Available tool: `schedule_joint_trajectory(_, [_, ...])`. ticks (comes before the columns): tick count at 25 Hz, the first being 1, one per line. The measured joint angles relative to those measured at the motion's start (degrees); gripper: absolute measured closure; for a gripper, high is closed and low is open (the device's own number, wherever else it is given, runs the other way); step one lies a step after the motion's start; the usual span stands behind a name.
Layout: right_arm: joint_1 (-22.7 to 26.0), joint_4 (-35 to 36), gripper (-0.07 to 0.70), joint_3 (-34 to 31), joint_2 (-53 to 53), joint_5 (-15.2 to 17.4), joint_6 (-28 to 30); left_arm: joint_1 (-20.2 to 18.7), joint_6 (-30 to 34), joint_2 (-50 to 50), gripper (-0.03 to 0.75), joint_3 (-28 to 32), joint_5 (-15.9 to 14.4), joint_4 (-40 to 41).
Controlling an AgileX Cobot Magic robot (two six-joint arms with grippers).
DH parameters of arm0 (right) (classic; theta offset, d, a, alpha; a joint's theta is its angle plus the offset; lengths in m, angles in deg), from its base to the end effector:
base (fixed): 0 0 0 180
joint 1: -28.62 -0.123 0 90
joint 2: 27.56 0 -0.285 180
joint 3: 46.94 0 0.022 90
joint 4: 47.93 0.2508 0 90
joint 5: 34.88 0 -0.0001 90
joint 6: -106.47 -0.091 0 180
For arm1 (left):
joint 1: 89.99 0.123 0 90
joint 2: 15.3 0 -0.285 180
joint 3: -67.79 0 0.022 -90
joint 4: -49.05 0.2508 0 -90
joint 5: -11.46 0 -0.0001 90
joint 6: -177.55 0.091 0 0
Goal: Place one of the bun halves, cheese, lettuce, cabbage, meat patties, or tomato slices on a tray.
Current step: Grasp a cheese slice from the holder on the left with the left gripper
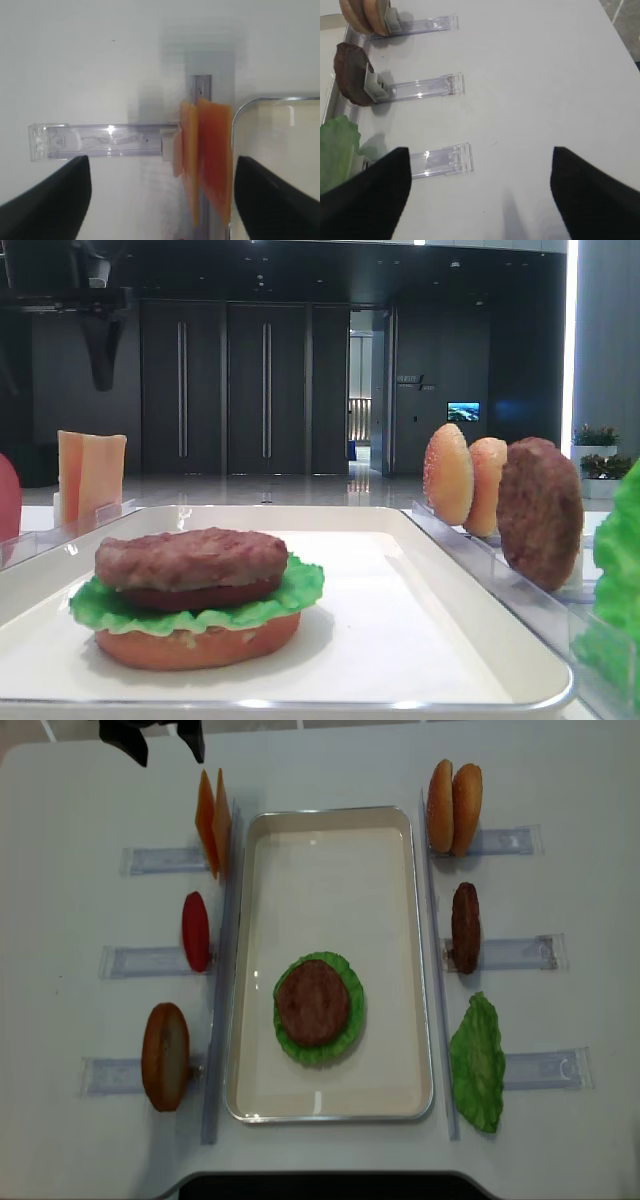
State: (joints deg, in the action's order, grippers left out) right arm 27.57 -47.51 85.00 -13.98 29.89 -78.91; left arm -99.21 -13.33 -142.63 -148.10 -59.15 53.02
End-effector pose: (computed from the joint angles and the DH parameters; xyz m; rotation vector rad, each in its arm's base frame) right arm 0.0064 0.0007 0.2743 0.0831 2.2056 0.0716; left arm 0.4472 -0.0666 0.2789 -0.0230 2.8211 0.0181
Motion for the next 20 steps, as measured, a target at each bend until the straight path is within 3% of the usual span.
schedule_joint_trajectory(8, [0.0, 0.0, 0.085, 0.0, 0.0, 0.0, 0.0, -1.0, -1.3, 0.0, 0.022, -0.1, 0.0, -4.0])
schedule_joint_trajectory(20, [0.0, 0.0, 0.085, 0.0, 0.0, 0.0, 0.0, -9.4, -5.3, 0.0, 0.022, -0.1, 0.0, -2.2])
